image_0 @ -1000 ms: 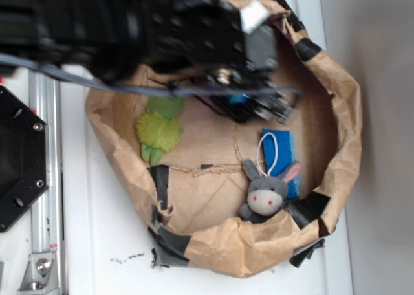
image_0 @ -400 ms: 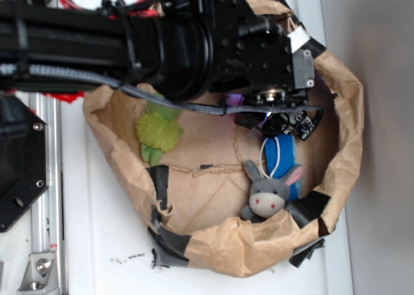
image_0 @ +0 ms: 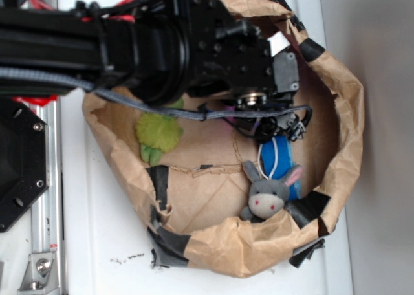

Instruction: Grab the black box.

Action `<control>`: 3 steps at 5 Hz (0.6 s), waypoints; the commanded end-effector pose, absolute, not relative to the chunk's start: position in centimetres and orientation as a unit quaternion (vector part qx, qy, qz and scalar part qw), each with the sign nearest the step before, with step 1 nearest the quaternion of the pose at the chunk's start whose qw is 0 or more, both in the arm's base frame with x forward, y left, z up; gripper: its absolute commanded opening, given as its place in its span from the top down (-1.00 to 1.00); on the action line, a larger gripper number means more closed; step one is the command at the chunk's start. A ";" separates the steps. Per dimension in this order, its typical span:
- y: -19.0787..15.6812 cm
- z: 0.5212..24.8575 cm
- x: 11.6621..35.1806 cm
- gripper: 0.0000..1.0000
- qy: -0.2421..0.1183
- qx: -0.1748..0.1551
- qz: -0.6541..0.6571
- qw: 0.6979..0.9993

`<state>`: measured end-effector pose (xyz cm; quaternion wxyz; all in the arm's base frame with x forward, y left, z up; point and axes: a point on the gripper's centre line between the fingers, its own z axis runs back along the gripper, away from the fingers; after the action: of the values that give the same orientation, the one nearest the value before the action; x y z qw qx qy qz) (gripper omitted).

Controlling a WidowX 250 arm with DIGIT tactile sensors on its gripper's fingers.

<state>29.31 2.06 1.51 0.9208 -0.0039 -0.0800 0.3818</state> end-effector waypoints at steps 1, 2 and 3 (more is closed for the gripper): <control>3.5 6.7 26.6 1.00 -0.118 -0.035 0.371 0.920; 2.6 10.5 24.7 1.00 -0.136 -0.077 0.335 0.929; 2.1 12.6 24.3 1.00 -0.154 -0.109 0.310 0.932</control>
<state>24.11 0.52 11.83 0.9372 -0.1045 -0.1279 0.3073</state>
